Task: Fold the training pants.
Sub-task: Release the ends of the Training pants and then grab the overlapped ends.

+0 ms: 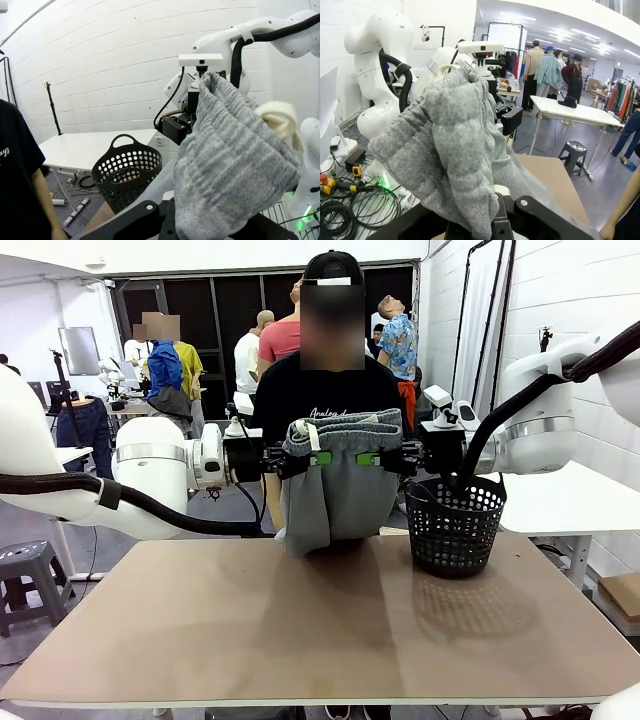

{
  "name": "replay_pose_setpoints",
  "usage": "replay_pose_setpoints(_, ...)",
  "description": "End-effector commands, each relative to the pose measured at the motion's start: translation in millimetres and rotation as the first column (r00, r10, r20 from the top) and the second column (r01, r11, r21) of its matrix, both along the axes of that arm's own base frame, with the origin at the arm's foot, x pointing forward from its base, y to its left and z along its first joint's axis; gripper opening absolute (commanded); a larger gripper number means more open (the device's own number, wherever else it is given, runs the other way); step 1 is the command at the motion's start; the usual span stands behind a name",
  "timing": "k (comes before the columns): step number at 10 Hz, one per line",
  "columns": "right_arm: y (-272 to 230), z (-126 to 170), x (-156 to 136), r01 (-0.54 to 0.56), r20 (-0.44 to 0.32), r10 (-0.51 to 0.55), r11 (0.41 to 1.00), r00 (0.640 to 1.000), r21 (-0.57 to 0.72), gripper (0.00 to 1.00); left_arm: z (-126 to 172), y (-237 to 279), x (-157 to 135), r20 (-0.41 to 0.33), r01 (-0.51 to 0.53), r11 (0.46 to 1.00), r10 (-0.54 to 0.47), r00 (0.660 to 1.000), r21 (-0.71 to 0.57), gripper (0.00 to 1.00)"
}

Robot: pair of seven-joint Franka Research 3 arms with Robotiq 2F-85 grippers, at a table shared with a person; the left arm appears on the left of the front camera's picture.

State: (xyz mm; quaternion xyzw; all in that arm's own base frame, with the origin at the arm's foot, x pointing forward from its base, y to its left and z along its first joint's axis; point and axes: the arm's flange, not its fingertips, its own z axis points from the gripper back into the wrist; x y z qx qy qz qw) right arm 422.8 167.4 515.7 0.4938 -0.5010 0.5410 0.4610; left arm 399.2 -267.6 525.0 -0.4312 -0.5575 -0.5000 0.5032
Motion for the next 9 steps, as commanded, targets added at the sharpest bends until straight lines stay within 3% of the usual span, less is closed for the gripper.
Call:
replay_pose_setpoints(1, 0.1, 0.5, -4.7, 0.002, 0.009, -0.003, 1.000, 1.000, 0.029, 0.00, 2.7, -0.8, -3.4, 0.006, -0.003, 1.000, 0.003, 1.000, 0.001, 0.00)
replay_pose_setpoints(9, 0.1, 0.5, -4.7, 0.002, 0.009, -0.003, 1.000, 1.000, 0.029, 0.00, 2.7, -0.8, -3.4, 0.006, -0.003, 1.000, 0.003, 1.000, 0.001, 0.00)
